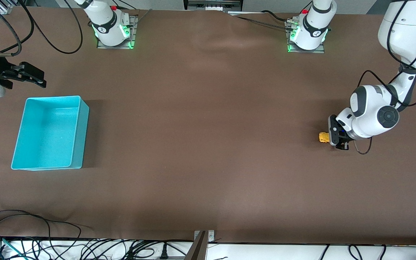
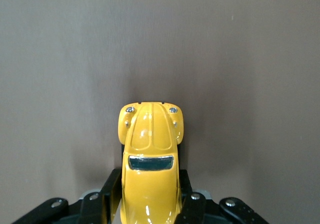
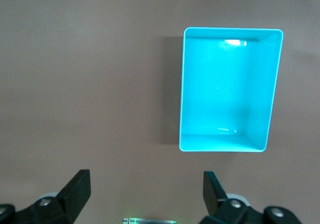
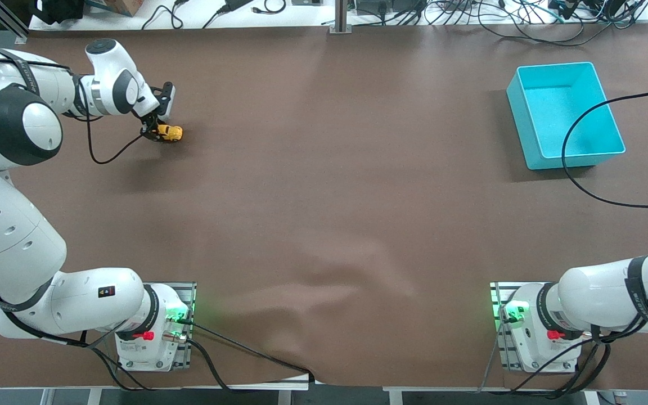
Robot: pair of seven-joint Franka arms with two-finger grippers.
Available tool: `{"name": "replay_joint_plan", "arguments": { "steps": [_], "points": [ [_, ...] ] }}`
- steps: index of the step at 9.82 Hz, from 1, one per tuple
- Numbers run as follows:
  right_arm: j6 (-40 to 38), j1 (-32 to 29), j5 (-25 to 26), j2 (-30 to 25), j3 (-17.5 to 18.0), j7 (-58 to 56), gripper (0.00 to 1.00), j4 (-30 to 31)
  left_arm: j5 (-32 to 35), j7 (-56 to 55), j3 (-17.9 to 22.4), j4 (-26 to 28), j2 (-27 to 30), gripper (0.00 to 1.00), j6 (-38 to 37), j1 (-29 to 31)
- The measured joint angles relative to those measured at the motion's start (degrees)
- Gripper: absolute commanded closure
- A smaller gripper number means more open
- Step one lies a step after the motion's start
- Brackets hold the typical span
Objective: Wind up and store yellow beetle car
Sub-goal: 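Pull the held car backward along the table with the left gripper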
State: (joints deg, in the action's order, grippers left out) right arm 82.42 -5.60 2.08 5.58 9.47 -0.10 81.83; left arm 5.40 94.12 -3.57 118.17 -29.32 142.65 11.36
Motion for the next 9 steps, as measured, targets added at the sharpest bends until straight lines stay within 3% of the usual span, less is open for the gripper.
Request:
{"name": "replay_joint_plan", "arguments": {
  "steps": [9],
  "points": [
    [-0.21, -0.37, 0.07, 0.0, -0.6, -0.23, 0.0, 0.0, 0.25, 14.38, 0.36, -6.26, -3.71, 0.99, -0.41, 11.46]
  ]
}}
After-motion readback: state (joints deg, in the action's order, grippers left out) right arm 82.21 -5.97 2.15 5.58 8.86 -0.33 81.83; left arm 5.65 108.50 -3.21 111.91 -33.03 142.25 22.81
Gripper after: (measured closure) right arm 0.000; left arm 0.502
